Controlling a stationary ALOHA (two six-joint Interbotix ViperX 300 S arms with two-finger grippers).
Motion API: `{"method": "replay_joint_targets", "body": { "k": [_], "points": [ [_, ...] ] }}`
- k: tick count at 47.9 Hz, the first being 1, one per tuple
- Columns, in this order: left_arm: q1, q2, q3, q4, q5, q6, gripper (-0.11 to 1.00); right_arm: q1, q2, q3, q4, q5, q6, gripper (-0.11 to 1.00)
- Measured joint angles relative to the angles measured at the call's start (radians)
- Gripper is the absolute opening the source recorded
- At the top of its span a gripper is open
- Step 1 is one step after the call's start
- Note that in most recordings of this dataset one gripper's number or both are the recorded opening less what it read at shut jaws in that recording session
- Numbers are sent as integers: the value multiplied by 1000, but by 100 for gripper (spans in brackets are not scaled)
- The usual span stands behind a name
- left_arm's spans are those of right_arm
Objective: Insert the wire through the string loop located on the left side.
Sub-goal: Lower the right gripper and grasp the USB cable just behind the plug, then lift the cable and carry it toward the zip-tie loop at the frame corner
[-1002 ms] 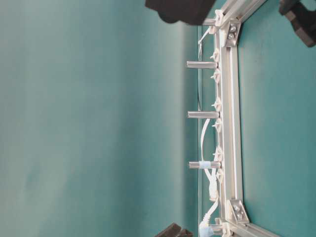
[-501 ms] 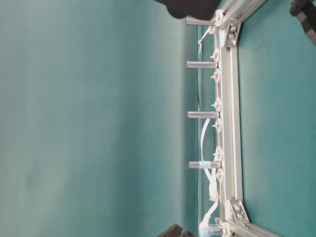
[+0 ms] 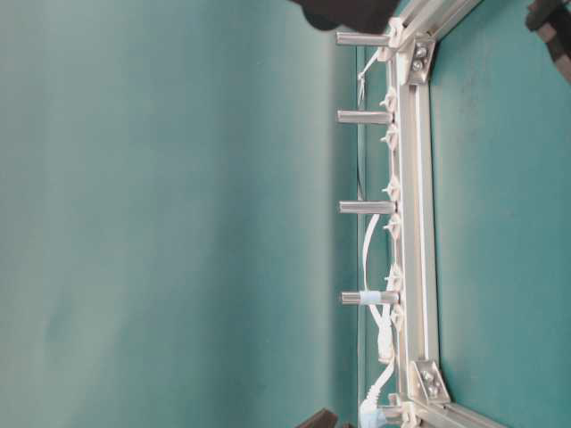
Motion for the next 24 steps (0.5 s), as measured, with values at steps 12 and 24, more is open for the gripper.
{"method": "replay_joint_targets", "body": {
  "k": [12, 24],
  "points": [
    [0, -20, 9, 0, 14, 0, 83, -8, -38, -2, 2, 55, -3, 7],
    [0, -44, 28, 0, 29, 0, 83, -8, -87, 0, 2, 101, -5, 7]
  ]
}}
